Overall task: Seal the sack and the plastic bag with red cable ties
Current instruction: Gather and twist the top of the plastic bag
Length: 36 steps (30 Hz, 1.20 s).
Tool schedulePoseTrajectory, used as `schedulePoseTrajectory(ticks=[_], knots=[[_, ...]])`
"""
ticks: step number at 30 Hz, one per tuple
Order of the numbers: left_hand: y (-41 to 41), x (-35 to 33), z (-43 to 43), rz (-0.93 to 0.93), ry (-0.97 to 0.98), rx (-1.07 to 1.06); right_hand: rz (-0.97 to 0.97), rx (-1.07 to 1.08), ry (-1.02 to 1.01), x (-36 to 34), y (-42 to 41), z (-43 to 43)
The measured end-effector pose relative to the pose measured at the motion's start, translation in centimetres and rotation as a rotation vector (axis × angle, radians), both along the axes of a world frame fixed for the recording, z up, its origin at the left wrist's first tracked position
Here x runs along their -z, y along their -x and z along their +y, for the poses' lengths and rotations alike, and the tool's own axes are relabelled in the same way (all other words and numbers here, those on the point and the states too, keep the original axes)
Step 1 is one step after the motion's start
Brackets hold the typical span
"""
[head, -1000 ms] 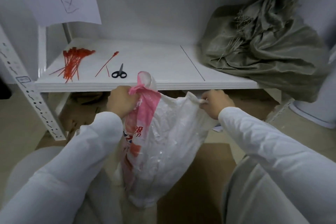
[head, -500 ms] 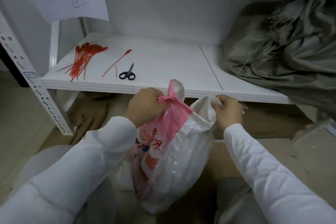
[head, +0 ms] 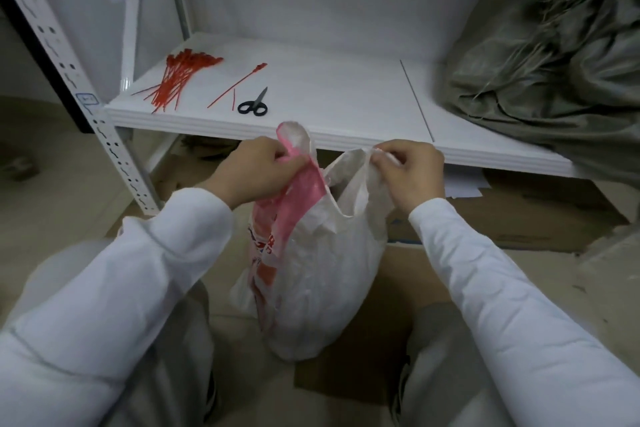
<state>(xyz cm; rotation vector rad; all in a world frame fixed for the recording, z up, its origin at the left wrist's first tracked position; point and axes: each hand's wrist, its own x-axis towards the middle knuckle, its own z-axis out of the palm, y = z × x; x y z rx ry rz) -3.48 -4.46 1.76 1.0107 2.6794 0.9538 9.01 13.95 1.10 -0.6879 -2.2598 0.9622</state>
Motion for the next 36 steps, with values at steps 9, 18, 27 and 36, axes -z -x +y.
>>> schedulePoseTrajectory(ticks=[9, 18, 27, 36], knots=[[1.3, -1.8, -0.4, -0.207, 0.251, 0.028, 0.137, -0.026, 0.022, -0.6, -0.9, 0.2], [2.8, -0.8, 0.3, 0.055, 0.236, -0.029, -0.381, -0.287, 0.205, -0.8, 1.0, 0.3], [2.3, -3.0, -0.6, -0.063, -0.171, -0.102, -0.25, 0.061, -0.222, -0.4, 1.8, 1.2], [2.7, -3.6, -1.1, 0.229, 0.155, -0.269, 0.123, -0.084, -0.17, -1.7, 3.3, 1.1]])
